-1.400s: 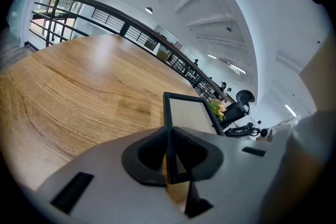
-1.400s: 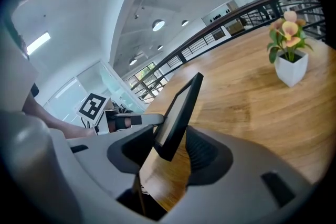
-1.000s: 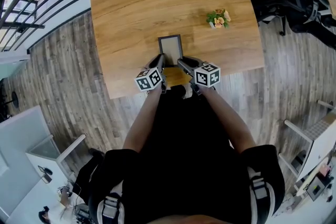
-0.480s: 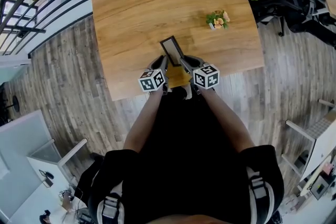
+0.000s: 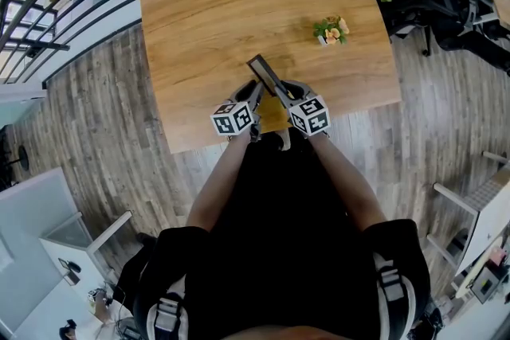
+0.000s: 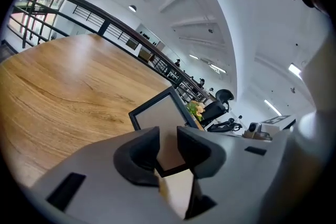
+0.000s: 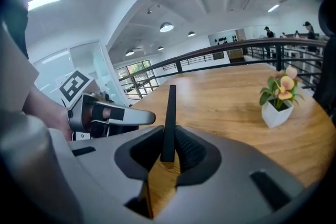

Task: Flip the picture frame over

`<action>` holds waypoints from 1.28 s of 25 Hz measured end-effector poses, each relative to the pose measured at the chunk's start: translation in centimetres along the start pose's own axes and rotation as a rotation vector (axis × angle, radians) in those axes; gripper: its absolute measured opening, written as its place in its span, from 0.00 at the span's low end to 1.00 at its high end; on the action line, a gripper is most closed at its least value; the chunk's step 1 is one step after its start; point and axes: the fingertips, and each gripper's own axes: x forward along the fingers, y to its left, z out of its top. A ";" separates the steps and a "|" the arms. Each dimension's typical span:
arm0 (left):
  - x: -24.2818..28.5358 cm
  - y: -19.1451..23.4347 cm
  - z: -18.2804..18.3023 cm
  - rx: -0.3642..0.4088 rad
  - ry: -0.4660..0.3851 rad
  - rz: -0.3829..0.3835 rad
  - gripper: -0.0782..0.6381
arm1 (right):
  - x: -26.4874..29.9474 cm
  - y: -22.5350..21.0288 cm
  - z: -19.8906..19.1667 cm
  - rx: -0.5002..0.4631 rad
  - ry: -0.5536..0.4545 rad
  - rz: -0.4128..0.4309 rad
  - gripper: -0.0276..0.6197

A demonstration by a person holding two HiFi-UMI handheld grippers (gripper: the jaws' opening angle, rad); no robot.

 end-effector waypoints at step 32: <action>2.2 -0.2 0.8 -0.341 0.031 -0.068 0.38 | 0.8 2.0 -0.4 -0.486 0.118 -0.065 0.16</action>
